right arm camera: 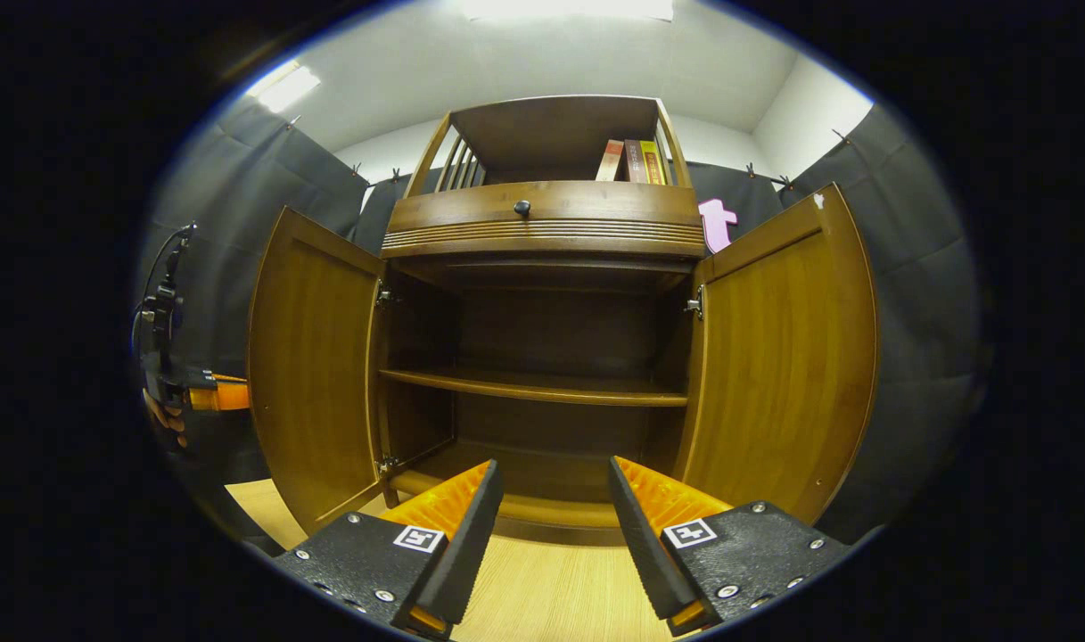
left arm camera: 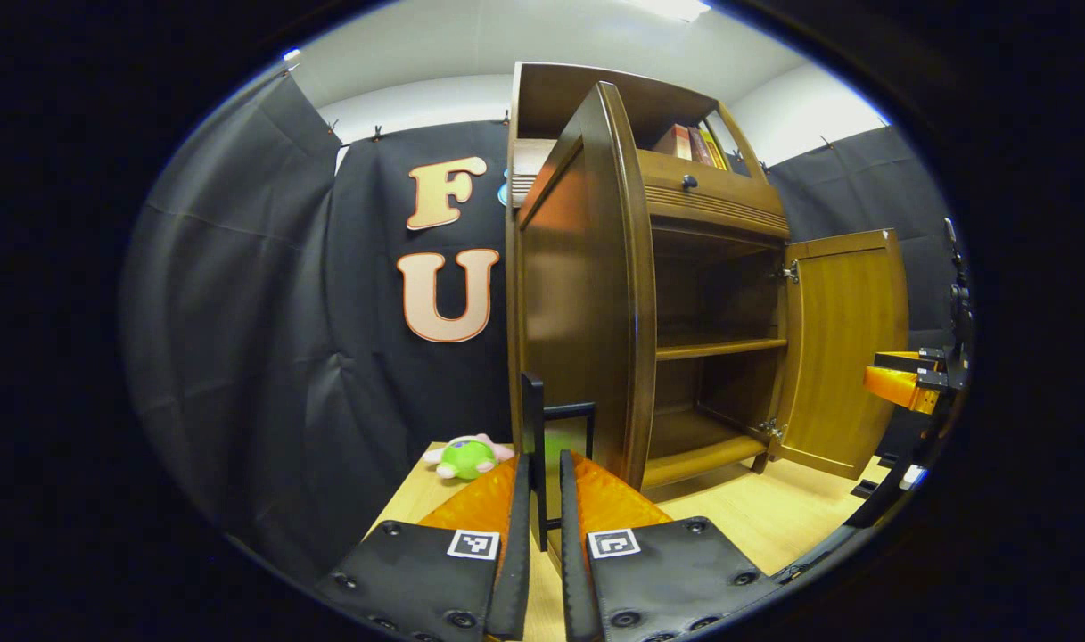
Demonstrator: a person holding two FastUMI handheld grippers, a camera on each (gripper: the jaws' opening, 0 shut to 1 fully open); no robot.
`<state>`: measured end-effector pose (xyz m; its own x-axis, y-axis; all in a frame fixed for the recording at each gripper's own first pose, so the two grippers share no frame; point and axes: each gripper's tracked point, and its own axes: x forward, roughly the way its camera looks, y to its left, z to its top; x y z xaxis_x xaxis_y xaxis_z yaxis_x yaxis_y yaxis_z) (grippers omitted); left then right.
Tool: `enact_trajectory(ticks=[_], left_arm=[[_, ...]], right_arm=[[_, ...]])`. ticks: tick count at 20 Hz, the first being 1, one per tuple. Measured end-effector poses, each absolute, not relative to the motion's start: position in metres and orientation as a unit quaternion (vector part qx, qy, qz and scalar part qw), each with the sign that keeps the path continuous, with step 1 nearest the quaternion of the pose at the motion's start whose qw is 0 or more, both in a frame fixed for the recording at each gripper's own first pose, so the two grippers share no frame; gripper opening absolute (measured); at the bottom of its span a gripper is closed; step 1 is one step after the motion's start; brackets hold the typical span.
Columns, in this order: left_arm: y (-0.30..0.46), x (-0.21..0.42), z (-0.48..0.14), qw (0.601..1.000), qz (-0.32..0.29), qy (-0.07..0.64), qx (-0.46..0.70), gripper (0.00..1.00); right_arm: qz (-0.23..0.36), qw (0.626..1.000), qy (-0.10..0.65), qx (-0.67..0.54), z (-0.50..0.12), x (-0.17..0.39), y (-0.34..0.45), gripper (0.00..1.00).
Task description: Open the right door of the double-door shoe cabinet with the right hand, and open the left door with the left hand.
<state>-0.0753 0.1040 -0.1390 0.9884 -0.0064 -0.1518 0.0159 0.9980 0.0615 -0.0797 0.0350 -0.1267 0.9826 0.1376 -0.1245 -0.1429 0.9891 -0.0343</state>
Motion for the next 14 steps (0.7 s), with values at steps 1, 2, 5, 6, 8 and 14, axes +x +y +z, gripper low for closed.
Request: enact_trajectory(ticks=[1, 2, 5, 6, 8, 14], left_arm=[[0.111, -0.076, -0.138, 0.997, 0.001, 0.075, 0.032, 0.22], [0.116, -0.076, -0.138, 0.997, 0.009, 0.074, 0.032, 0.22], [0.123, -0.076, -0.138, 0.997, 0.015, 0.073, 0.029, 0.18], [0.125, -0.077, -0.137, 0.997, 0.016, 0.073, 0.030, 0.17], [0.127, -0.078, -0.135, 0.997, 0.018, 0.072, 0.033, 0.17], [0.164, -0.097, -0.109, 0.996, 0.066, 0.046, 0.036, 0.16]], right_arm=[[0.071, 0.995, 0.061, -0.022, -0.128, -0.079, 0.037, 0.84], [0.072, 0.995, 0.062, -0.023, -0.128, -0.079, 0.038, 0.84], [0.074, 0.995, 0.060, -0.020, -0.127, -0.079, 0.041, 0.75], [0.074, 0.995, 0.061, -0.020, -0.128, -0.078, 0.041, 0.75], [0.073, 0.995, 0.062, -0.021, -0.129, -0.077, 0.039, 0.75], [0.065, 0.996, 0.064, -0.012, -0.131, -0.076, 0.027, 0.75]])
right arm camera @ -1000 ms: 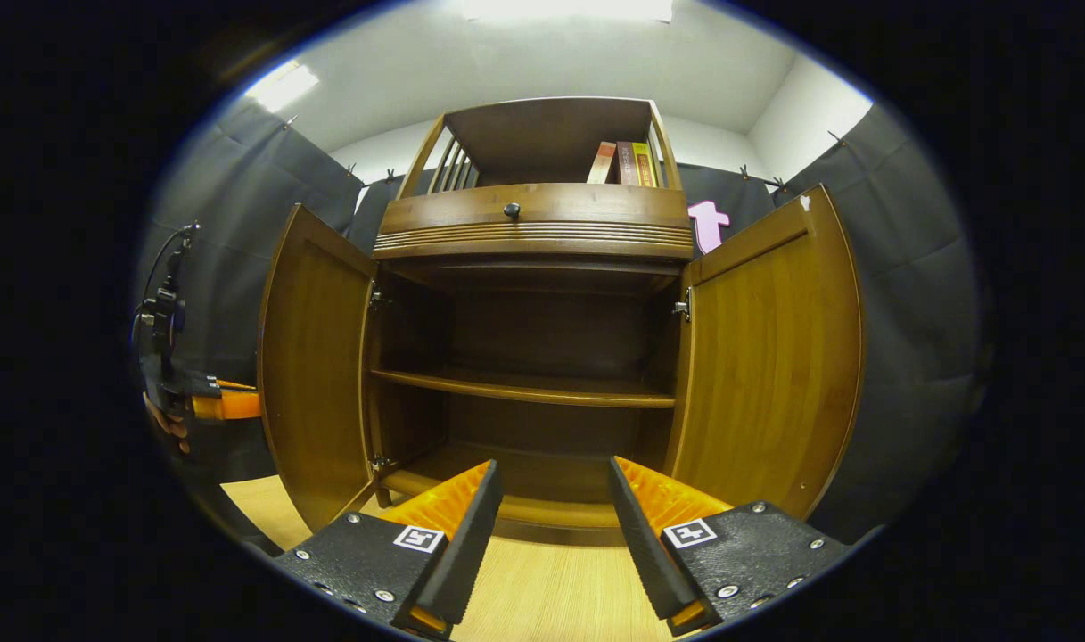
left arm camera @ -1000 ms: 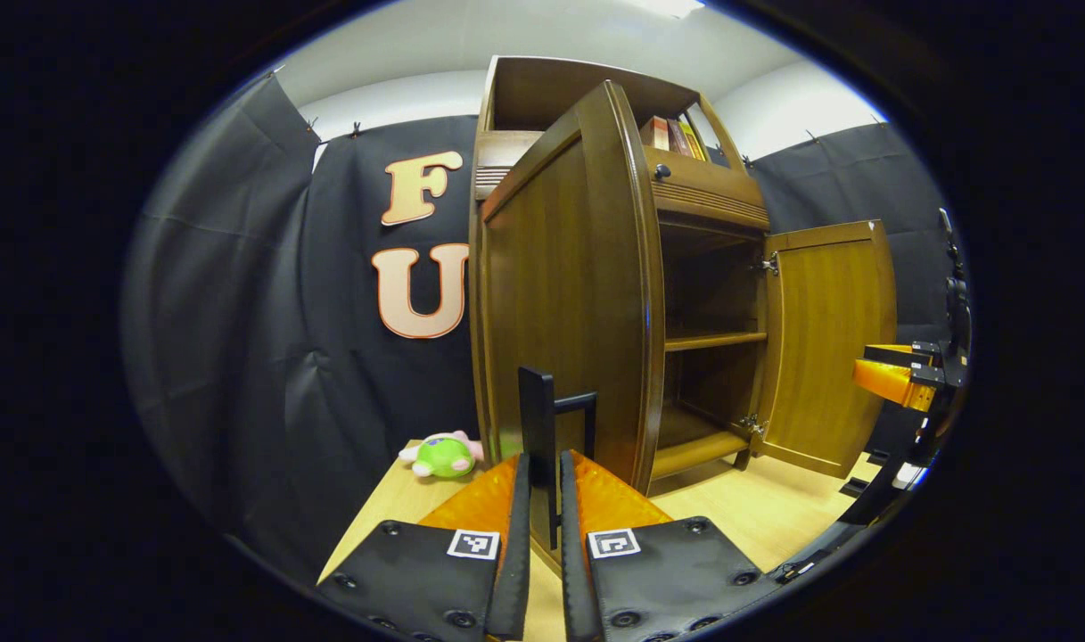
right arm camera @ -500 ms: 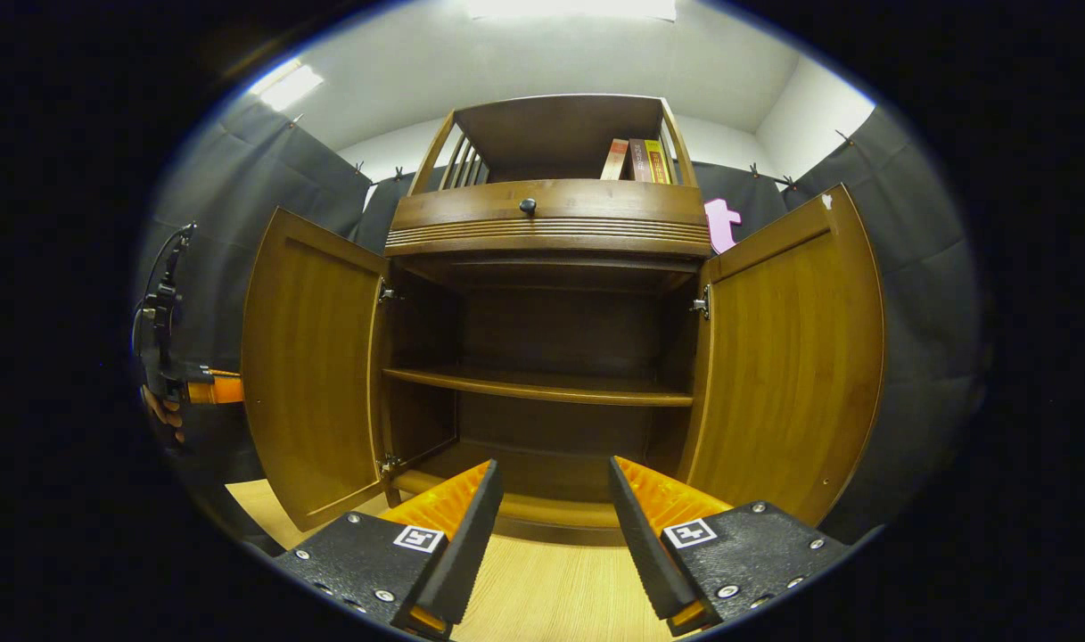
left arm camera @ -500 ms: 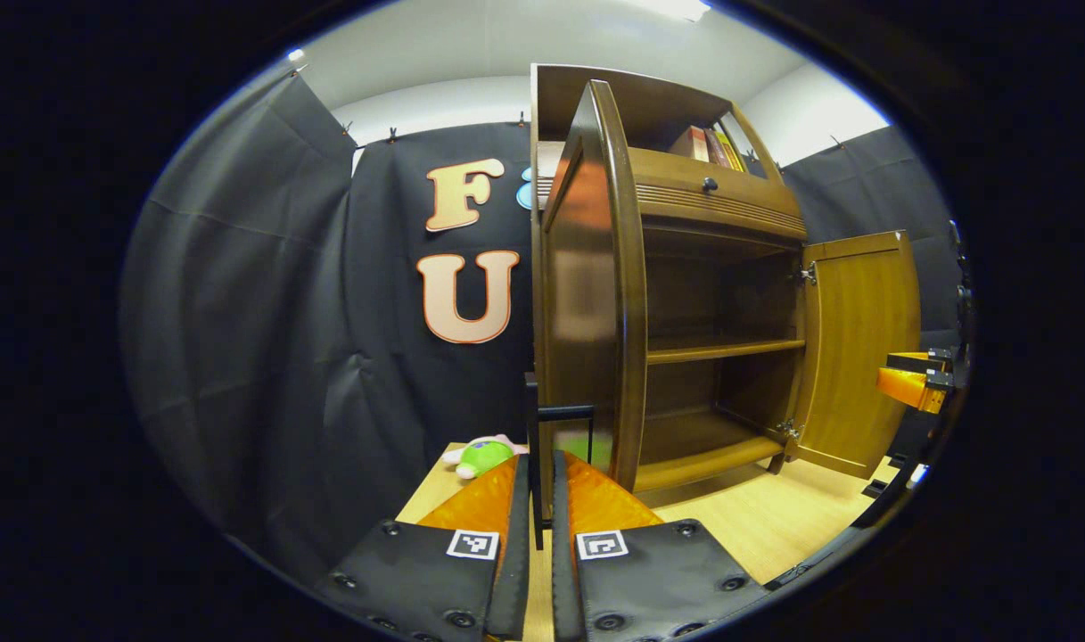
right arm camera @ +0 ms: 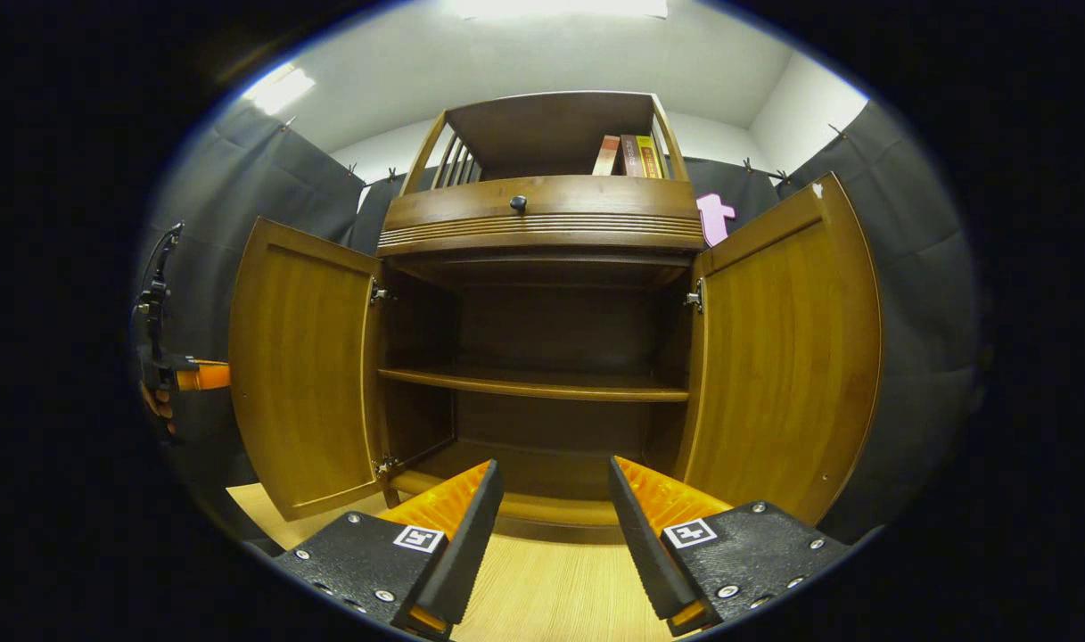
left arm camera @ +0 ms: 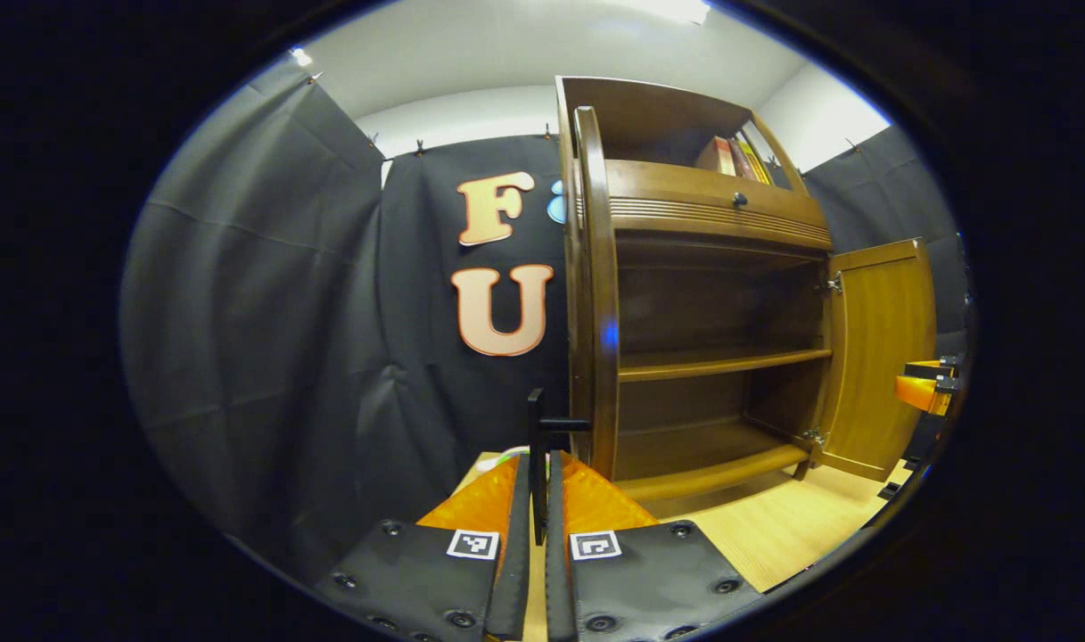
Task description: Open the right door of the double-door shoe cabinet with the right hand, and open the left door with the left hand.
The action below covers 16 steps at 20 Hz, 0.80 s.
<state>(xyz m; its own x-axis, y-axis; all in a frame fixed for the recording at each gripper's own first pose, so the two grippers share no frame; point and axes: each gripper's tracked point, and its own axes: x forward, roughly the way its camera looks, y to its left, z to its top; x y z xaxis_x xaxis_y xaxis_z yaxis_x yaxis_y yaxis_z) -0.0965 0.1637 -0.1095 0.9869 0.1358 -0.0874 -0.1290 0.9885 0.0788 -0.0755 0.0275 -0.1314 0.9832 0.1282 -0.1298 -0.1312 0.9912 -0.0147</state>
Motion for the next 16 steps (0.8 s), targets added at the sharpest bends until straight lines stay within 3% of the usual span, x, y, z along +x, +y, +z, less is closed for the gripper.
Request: enact_trajectory(ticks=[4, 5, 7, 8, 13, 14, 16], left_arm=[[0.162, -0.102, -0.102, 0.996, 0.074, 0.042, 0.028, 0.17], [0.158, -0.103, -0.097, 0.996, 0.074, 0.037, 0.025, 0.12], [0.153, -0.110, -0.085, 0.996, 0.081, 0.027, 0.029, 0.12], [0.149, -0.111, -0.082, 0.996, 0.085, 0.023, 0.031, 0.16], [0.116, -0.115, -0.067, 0.998, 0.067, 0.016, 0.015, 0.16], [0.108, -0.115, -0.067, 0.998, 0.063, 0.020, 0.018, 0.10], [0.088, -0.111, -0.065, 0.998, 0.052, 0.024, 0.020, 0.18]], right_arm=[[0.064, 0.996, 0.062, -0.005, -0.129, -0.077, 0.023, 0.75], [0.063, 0.996, 0.061, -0.005, -0.128, -0.078, 0.021, 0.75], [0.058, 0.996, 0.060, -0.007, -0.126, -0.080, 0.016, 0.75], [0.056, 0.997, 0.061, -0.007, -0.125, -0.079, 0.013, 0.84], [0.043, 0.997, 0.064, -0.005, -0.120, -0.080, -0.005, 0.84], [0.039, 0.997, 0.064, -0.003, -0.117, -0.079, -0.009, 0.84], [0.034, 0.997, 0.064, 0.003, -0.115, -0.078, -0.016, 0.84]])
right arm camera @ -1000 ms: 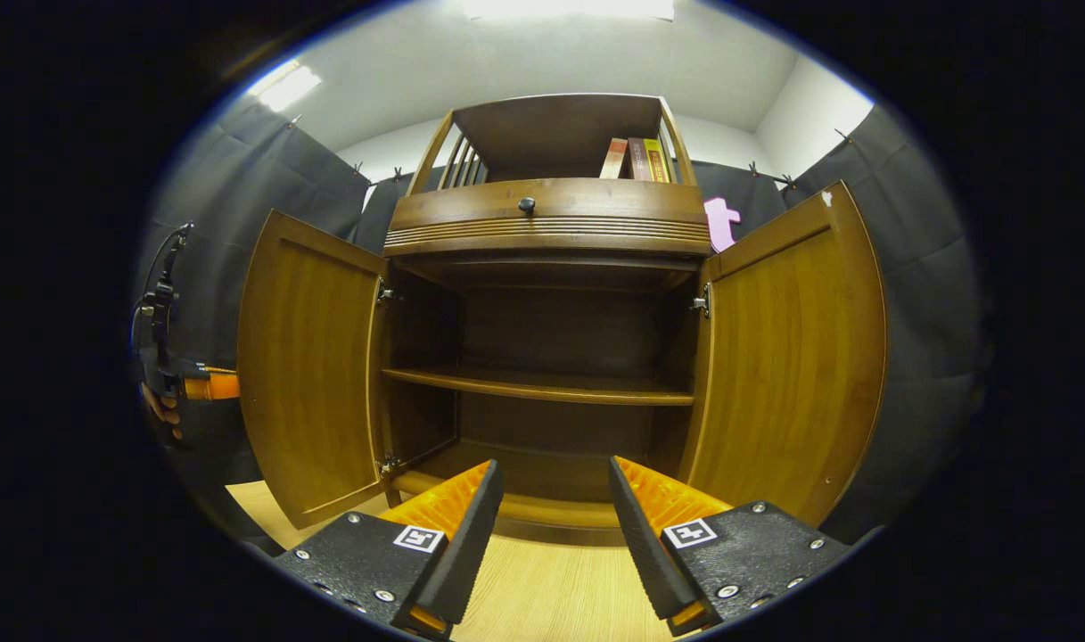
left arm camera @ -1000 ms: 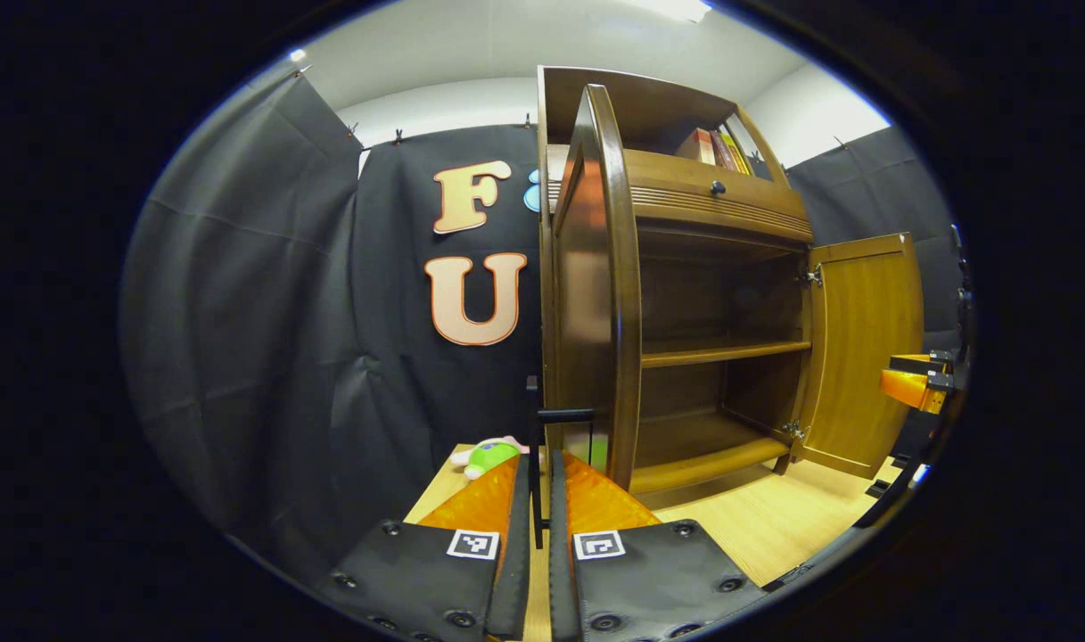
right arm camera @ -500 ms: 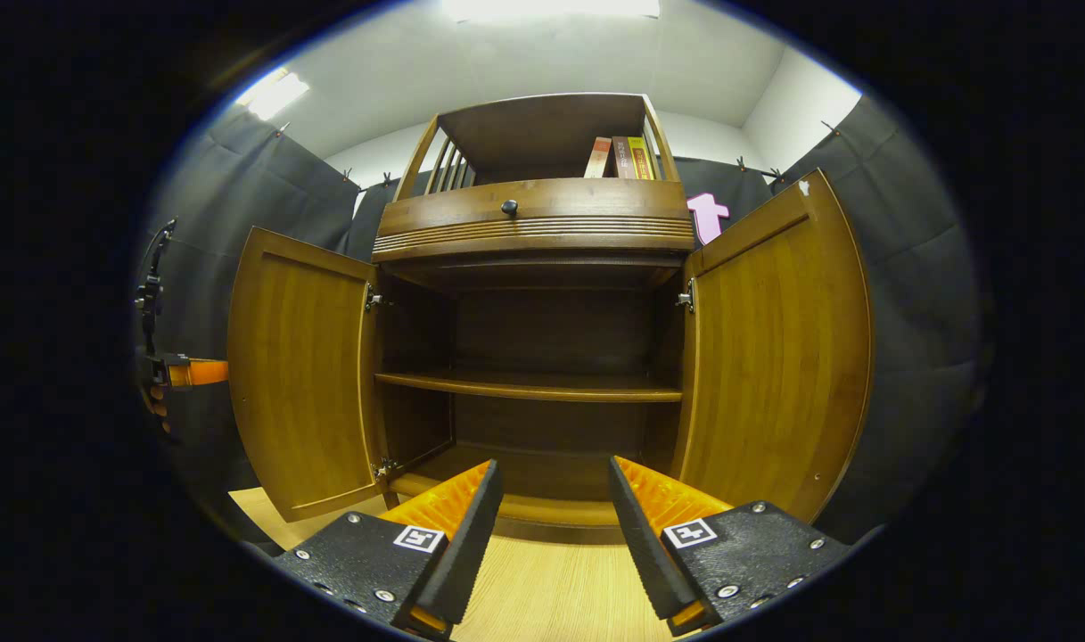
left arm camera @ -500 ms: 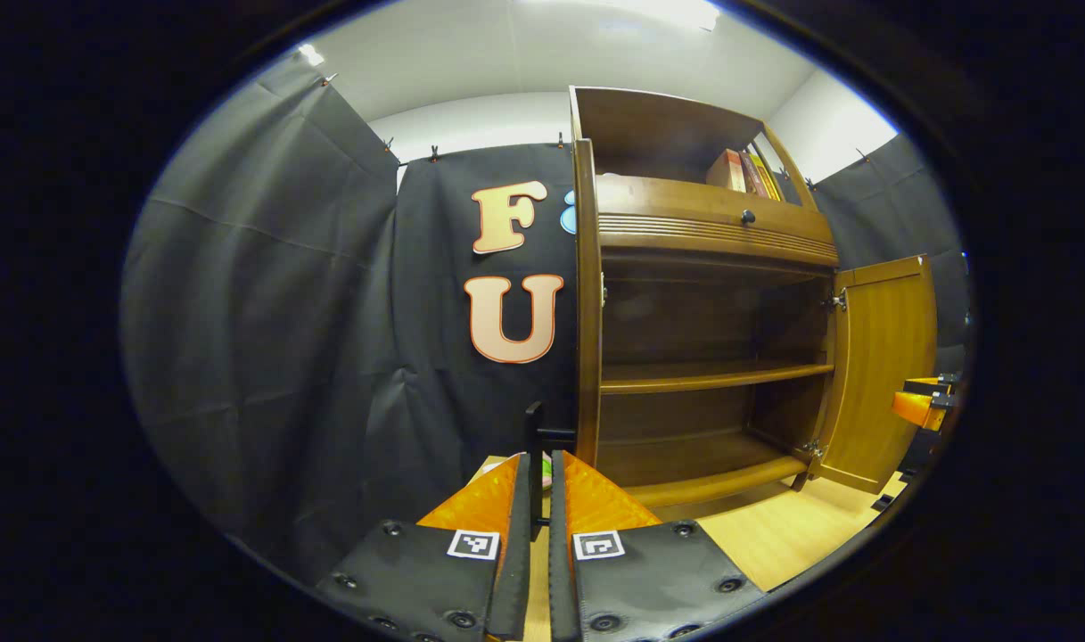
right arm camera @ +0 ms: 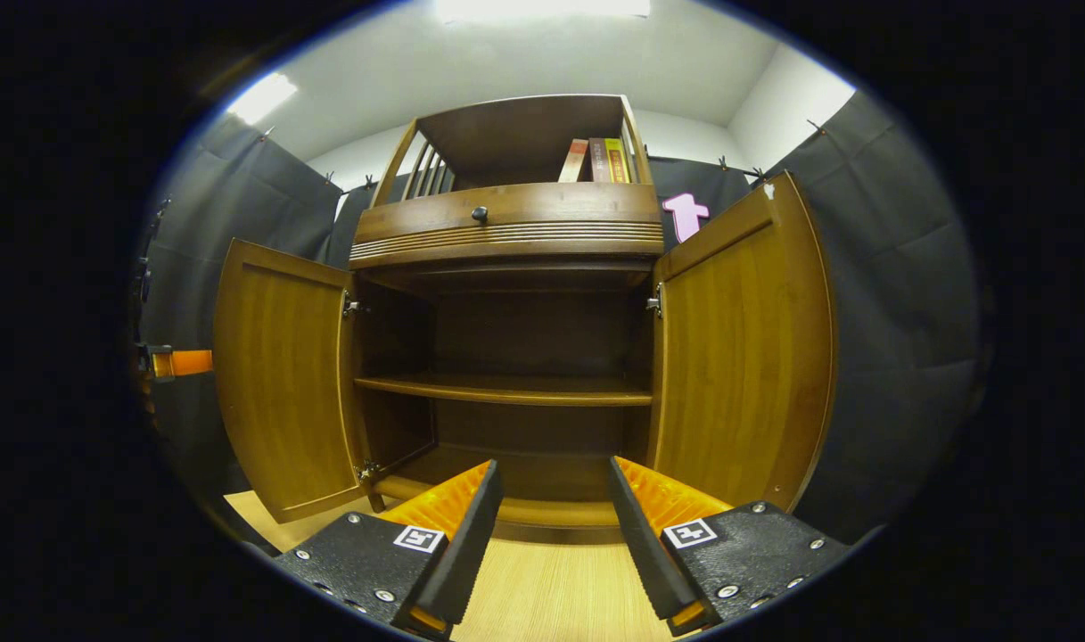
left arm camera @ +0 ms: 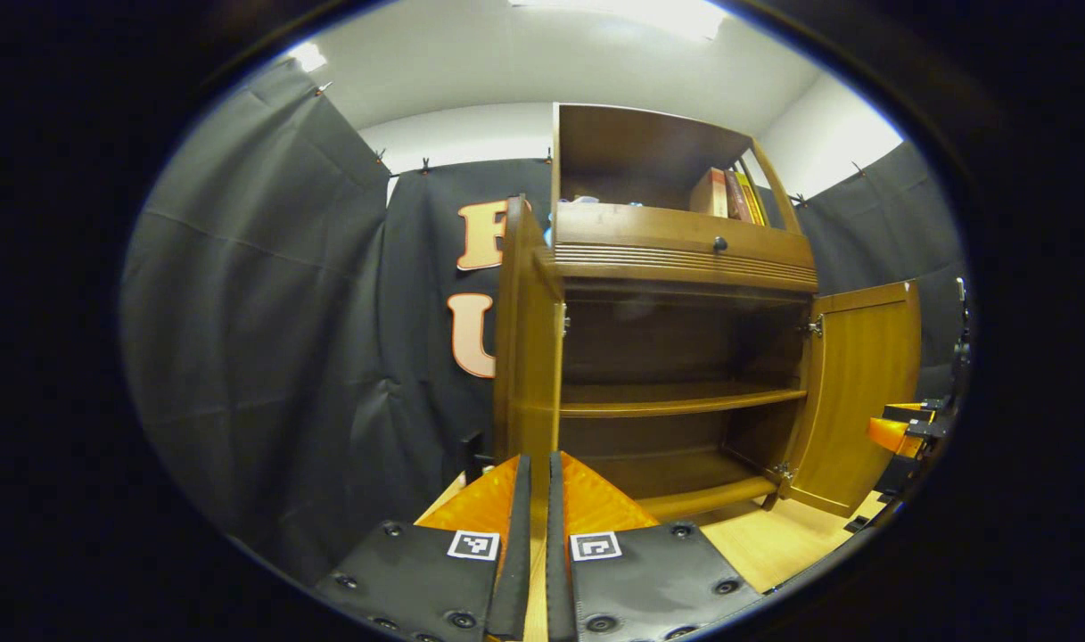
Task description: Open the right door of the double-door shoe cabinet with the right hand, and open the left door with the left hand.
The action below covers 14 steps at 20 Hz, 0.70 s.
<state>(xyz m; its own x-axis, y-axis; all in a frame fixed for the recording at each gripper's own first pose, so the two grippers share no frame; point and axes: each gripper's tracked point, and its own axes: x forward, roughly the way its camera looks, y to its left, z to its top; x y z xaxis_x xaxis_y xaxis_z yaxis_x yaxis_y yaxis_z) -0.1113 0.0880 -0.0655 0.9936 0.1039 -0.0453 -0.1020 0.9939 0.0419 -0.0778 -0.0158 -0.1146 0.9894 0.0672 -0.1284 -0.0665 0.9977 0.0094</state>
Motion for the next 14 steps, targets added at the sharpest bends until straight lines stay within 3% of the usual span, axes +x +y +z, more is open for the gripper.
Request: enact_trajectory(ticks=[2, 5, 6, 7, 8, 9, 11, 12, 13, 14], left_arm=[[0.067, -0.106, -0.063, 0.999, 0.036, 0.025, 0.013, 0.10], [0.043, -0.093, -0.059, 0.999, 0.024, 0.029, 0.009, 0.17], [0.035, -0.086, -0.062, 0.999, 0.020, 0.030, 0.009, 0.19], [0.026, -0.081, -0.065, 0.999, 0.013, 0.033, 0.005, 0.23], [0.017, -0.074, -0.071, 0.999, 0.004, 0.038, -0.001, 0.29], [0.011, -0.068, -0.074, 0.999, -0.004, 0.040, -0.004, 0.38], [0.005, -0.056, -0.077, 0.999, -0.008, 0.038, -0.001, 0.54], [0.001, -0.053, -0.078, 0.999, -0.011, 0.037, -0.001, 0.61], [-0.002, -0.050, -0.079, 0.999, -0.015, 0.037, -0.003, 0.67], [-0.005, -0.049, -0.080, 0.999, -0.017, 0.038, -0.004, 0.74]], right_arm=[[0.029, 0.997, 0.065, 0.002, -0.110, -0.077, -0.020, 0.84], [0.023, 0.998, 0.063, -0.004, -0.105, -0.078, -0.028, 0.84], [0.021, 0.998, 0.063, -0.006, -0.104, -0.078, -0.031, 0.75], [0.019, 0.998, 0.064, -0.009, -0.105, -0.077, -0.034, 0.84], [0.016, 0.998, 0.066, -0.011, -0.106, -0.075, -0.037, 0.84], [0.014, 0.998, 0.067, -0.010, -0.105, -0.075, -0.040, 0.75], [0.012, 0.998, 0.067, -0.005, -0.104, -0.074, -0.044, 0.75], [0.010, 0.998, 0.067, -0.002, -0.104, -0.073, -0.045, 0.84], [0.008, 0.998, 0.067, -0.002, -0.104, -0.073, -0.047, 0.84], [0.007, 0.998, 0.067, -0.003, -0.103, -0.072, -0.048, 0.75]])
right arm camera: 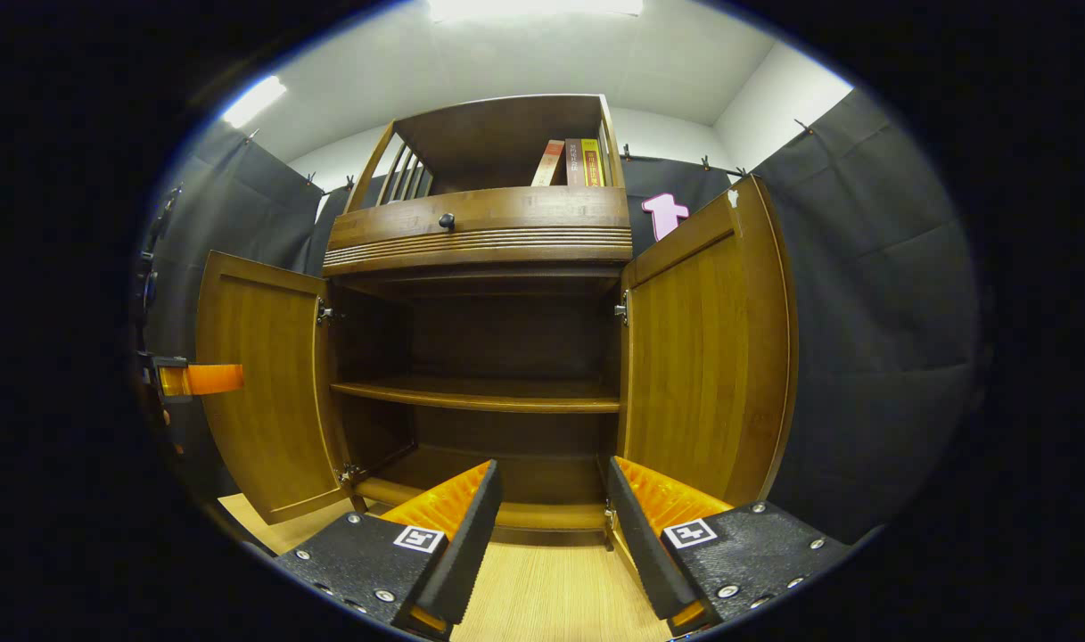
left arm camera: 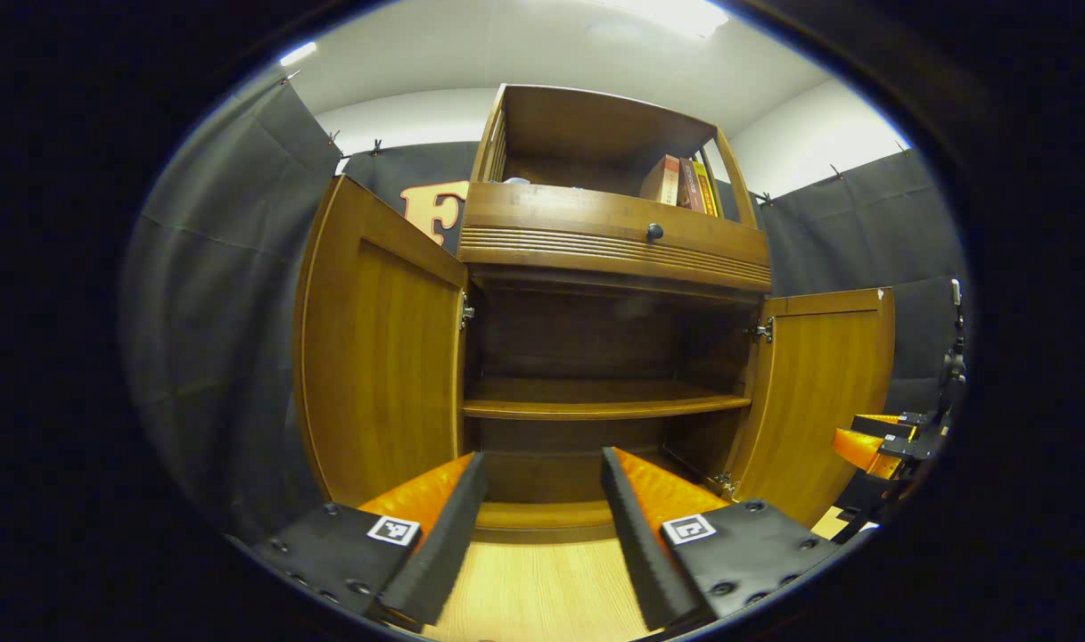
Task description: Open the right door of the double-door shoe cabinet with the right hand, and open the left door with the left hand.
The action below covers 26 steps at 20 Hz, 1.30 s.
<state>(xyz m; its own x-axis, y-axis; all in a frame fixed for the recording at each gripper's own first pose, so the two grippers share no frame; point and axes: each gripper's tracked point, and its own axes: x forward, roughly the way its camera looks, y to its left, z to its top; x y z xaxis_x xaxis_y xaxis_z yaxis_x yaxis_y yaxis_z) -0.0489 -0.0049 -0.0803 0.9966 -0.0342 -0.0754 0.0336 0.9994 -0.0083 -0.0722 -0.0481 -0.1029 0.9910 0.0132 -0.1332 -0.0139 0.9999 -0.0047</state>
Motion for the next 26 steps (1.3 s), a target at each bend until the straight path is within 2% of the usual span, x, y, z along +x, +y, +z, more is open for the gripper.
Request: enact_trajectory(ticks=[3, 4, 5, 18, 19, 23, 24, 26], left_arm=[[-0.003, -0.045, -0.082, 0.999, -0.014, 0.034, 0.000, 0.94], [-0.003, -0.044, -0.082, 0.999, -0.014, 0.033, -0.001, 0.96], [-0.002, -0.043, -0.082, 0.999, -0.013, 0.032, -0.003, 0.96], [0.005, -0.048, -0.074, 1.000, -0.001, 0.015, 0.016, 0.96], [0.005, -0.049, -0.074, 1.000, -0.001, 0.014, 0.016, 0.96], [0.006, -0.051, -0.072, 1.000, -0.001, 0.012, 0.017, 0.96], [0.006, -0.050, -0.072, 1.000, -0.001, 0.012, 0.017, 0.96], [0.005, -0.051, -0.071, 1.000, 0.000, 0.010, 0.019, 0.96]], right_arm=[[0.007, 0.998, 0.065, -0.005, -0.100, -0.070, -0.048, 0.75], [0.008, 0.998, 0.064, -0.006, -0.099, -0.068, -0.047, 0.75], [0.009, 0.998, 0.063, -0.006, -0.099, -0.070, -0.046, 0.84], [0.015, 0.998, 0.056, -0.005, -0.095, -0.066, -0.036, 0.84], [0.015, 0.998, 0.056, -0.005, -0.094, -0.066, -0.036, 0.75], [0.015, 0.998, 0.056, -0.004, -0.095, -0.067, -0.037, 0.75], [0.014, 0.998, 0.057, -0.004, -0.095, -0.066, -0.037, 0.84], [0.014, 0.998, 0.057, -0.002, -0.095, -0.067, -0.037, 0.84]])
